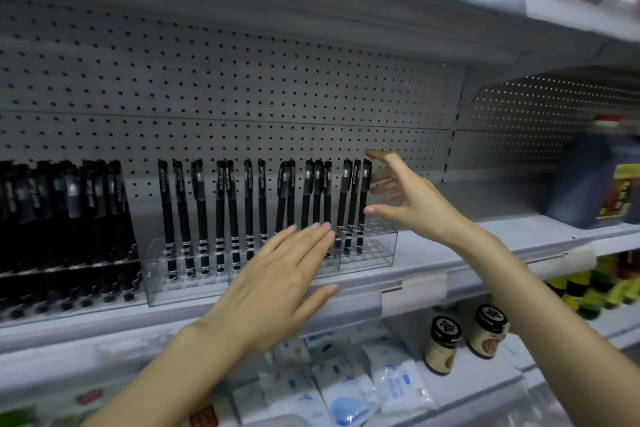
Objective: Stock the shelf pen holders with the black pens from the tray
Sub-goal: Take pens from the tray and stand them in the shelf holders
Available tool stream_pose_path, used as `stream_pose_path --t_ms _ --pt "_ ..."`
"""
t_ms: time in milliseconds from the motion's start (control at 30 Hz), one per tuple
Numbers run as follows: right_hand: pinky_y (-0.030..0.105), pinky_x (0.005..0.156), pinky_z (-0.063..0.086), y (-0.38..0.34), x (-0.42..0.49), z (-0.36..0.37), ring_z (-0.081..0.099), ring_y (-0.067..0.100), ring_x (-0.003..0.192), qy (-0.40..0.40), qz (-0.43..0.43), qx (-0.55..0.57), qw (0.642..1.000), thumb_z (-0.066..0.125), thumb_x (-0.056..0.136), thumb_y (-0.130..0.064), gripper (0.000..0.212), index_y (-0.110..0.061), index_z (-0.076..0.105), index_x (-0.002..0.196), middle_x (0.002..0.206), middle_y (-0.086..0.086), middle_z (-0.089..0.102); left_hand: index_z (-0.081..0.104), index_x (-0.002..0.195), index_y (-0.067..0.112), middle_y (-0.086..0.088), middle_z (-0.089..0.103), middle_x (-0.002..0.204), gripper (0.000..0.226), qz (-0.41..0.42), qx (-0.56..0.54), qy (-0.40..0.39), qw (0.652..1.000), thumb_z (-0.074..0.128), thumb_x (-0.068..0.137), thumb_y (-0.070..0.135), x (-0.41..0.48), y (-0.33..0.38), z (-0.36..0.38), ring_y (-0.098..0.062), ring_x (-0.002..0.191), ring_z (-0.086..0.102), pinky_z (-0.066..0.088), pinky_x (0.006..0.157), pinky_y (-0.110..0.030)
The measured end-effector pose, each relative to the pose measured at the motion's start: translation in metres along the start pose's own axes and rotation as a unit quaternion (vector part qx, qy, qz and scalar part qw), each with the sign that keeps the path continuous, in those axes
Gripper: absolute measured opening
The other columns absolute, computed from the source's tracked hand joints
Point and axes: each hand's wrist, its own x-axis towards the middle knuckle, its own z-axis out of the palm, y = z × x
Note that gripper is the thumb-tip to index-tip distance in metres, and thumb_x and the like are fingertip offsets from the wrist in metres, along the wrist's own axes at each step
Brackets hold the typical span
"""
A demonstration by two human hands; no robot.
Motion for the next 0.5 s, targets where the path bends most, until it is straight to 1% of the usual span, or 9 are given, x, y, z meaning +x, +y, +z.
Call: stream_pose_path --t_ms 67,167,233,300,367,400,433,500 --pt "0.027 0.101 0.043 -0.008 -0.008 -0.002 0.05 0.004 0.111 0.011 -0.005 -0.023 1.0 0.073 0.082 -0.026 0.077 -0.038 0.027 0.142 0.125 -0.007 0.048 0.039 0.144 0.014 0.001 0.043 0.146 0.063 -0.001 -0.024 0.003 1.0 0.019 0.101 0.056 -0.003 0.0 -0.007 -0.008 0.133 0.038 0.017 0.113 -0.029" --pt "0.03 0.107 0.036 -0.028 -0.025 0.0 0.04 0.0 0.117 0.034 -0.019 -0.044 0.998 0.07 0.083 -0.028 0.075 -0.037 0.026 0.143 0.124 -0.014 0.039 0.037 0.146 0.013 -0.001 0.041 0.148 0.064 -0.004 -0.044 0.019 0.999 0.018 0.102 0.055 -0.013 0.0 -0.021 -0.009 0.135 0.035 0.014 0.113 -0.029" --pt "0.029 0.108 0.034 -0.047 -0.04 0.005 0.036 -0.003 0.119 0.038 -0.035 -0.042 0.998 0.069 0.084 -0.029 0.074 -0.039 0.025 0.143 0.124 -0.017 0.036 0.036 0.146 0.013 -0.002 0.039 0.149 0.063 -0.01 -0.057 0.033 0.998 0.02 0.102 0.054 -0.028 0.001 -0.029 -0.008 0.136 0.032 0.012 0.113 -0.028" --pt "0.026 0.106 0.034 -0.068 -0.059 0.018 0.036 -0.005 0.118 0.029 -0.054 -0.03 0.998 0.068 0.083 -0.031 0.073 -0.041 0.026 0.141 0.124 -0.018 0.036 0.033 0.148 0.014 -0.002 0.034 0.151 0.062 -0.027 -0.092 0.045 0.994 0.02 0.102 0.054 -0.053 0.003 -0.036 -0.004 0.138 0.023 0.007 0.114 -0.025" --pt "0.02 0.103 0.035 -0.087 -0.081 0.038 0.039 -0.005 0.117 0.007 -0.067 -0.002 0.998 0.068 0.083 -0.033 0.07 -0.044 0.025 0.138 0.125 -0.017 0.038 0.028 0.15 0.017 0.002 0.026 0.154 0.062 -0.059 -0.145 0.046 0.987 0.021 0.102 0.056 -0.089 0.006 -0.041 0.001 0.14 0.01 0.001 0.116 -0.021" --pt "0.015 0.101 0.035 -0.095 -0.093 0.051 0.04 -0.006 0.116 -0.012 -0.068 0.015 0.997 0.067 0.083 -0.033 0.069 -0.045 0.026 0.137 0.125 -0.017 0.04 0.027 0.151 0.018 0.003 0.024 0.155 0.063 -0.076 -0.167 0.039 0.982 0.022 0.101 0.056 -0.11 0.007 -0.042 0.002 0.141 0.009 0.001 0.116 -0.02" --pt "0.011 0.1 0.034 -0.101 -0.106 0.068 0.04 -0.007 0.116 -0.037 -0.067 0.032 0.997 0.067 0.084 -0.033 0.068 -0.043 0.027 0.137 0.126 -0.015 0.04 0.027 0.151 0.017 0.003 0.024 0.156 0.063 -0.094 -0.184 0.027 0.978 0.024 0.101 0.055 -0.134 0.008 -0.04 0.0 0.142 0.012 0.002 0.117 -0.021" --pt "0.007 0.098 0.032 -0.109 -0.133 0.106 0.041 -0.005 0.116 -0.097 -0.069 0.054 0.991 0.068 0.085 -0.03 0.064 -0.034 0.033 0.139 0.127 -0.012 0.041 0.03 0.15 0.015 0.003 0.026 0.156 0.064 -0.144 -0.215 -0.004 0.966 0.026 0.099 0.053 -0.186 0.01 -0.033 -0.003 0.142 0.017 0.006 0.117 -0.023"
